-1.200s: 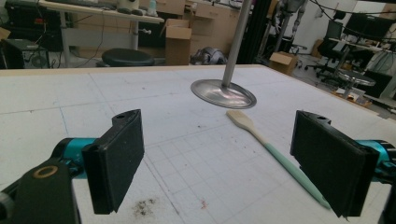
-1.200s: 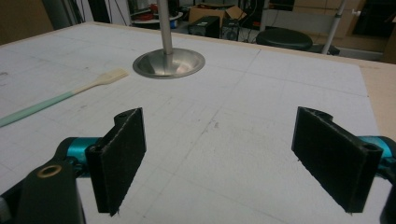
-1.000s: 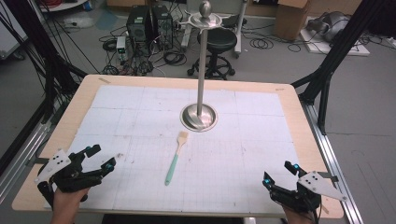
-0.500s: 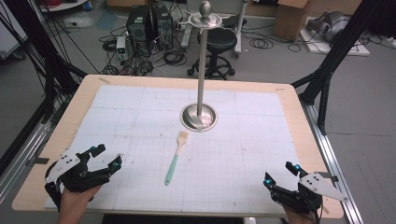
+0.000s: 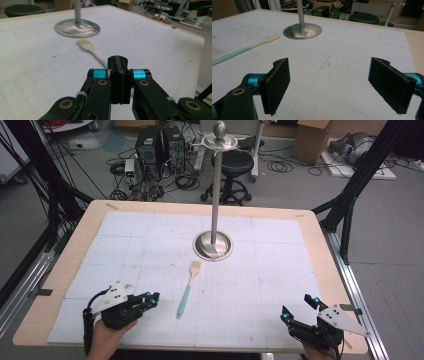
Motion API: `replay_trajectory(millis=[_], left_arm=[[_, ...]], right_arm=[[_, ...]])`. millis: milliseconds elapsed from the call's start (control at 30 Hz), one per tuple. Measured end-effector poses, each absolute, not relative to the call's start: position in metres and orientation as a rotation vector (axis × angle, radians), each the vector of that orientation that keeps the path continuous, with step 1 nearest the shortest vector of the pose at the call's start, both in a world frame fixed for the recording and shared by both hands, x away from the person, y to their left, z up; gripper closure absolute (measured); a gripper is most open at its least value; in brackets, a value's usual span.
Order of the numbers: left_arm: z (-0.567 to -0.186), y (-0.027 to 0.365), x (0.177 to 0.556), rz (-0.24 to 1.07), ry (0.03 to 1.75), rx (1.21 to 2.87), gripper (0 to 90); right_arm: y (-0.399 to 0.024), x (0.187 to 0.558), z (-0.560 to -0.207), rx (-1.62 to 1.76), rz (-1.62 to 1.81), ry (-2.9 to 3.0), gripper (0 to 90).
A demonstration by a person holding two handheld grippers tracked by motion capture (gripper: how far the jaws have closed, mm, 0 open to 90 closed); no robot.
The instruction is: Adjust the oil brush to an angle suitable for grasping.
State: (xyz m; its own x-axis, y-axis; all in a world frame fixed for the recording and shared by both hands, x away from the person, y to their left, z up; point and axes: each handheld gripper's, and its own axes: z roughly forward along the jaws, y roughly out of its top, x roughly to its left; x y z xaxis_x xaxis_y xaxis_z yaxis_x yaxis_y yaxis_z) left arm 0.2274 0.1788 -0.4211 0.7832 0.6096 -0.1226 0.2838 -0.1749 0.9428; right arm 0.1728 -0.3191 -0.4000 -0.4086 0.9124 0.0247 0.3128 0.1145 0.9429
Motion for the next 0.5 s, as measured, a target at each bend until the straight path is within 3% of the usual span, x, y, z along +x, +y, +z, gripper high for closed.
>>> replay_trajectory(millis=[500], left_arm=[[-0.441, 0.113, 0.237, 0.231, 0.704, 1.915, 87.8]], right_arm=[[-0.318, 0.173, -0.401, 1.187, 1.293, 1.816, 16.6]])
